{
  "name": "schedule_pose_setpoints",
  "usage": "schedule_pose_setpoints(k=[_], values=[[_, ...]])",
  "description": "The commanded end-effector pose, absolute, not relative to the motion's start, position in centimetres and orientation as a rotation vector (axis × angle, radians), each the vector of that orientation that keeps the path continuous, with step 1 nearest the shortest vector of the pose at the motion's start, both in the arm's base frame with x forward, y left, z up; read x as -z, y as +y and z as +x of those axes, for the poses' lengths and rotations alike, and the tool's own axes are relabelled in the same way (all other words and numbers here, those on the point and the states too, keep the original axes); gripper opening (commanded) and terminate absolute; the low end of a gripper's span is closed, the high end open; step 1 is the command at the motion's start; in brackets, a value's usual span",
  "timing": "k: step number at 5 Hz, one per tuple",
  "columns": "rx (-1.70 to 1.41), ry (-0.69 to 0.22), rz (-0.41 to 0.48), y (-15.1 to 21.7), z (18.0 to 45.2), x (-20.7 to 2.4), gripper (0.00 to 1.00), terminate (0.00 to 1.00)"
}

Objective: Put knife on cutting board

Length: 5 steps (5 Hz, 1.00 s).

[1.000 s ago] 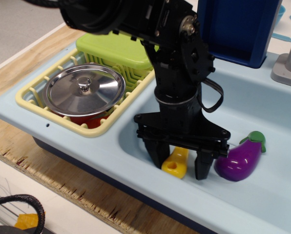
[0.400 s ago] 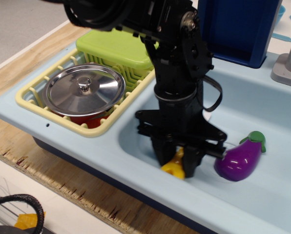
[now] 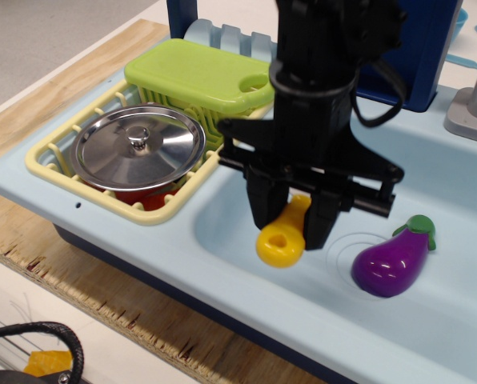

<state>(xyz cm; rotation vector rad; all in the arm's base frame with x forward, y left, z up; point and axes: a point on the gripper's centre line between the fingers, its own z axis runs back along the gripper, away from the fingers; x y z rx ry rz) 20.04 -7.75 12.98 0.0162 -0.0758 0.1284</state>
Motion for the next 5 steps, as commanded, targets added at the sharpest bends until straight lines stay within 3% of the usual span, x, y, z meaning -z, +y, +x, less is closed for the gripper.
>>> schedule_pose_setpoints(k=[1,2,5], values=[[-0.364,-0.219,0.055,-7.7,20.4,-16.5,0.0,0.0],[-0.483,-0.278,0.045,-6.6,21.4,-17.4,0.0,0.0],[-0.669,-0.302,-0.03,-1.1,27.4,-19.0,0.0,0.0]])
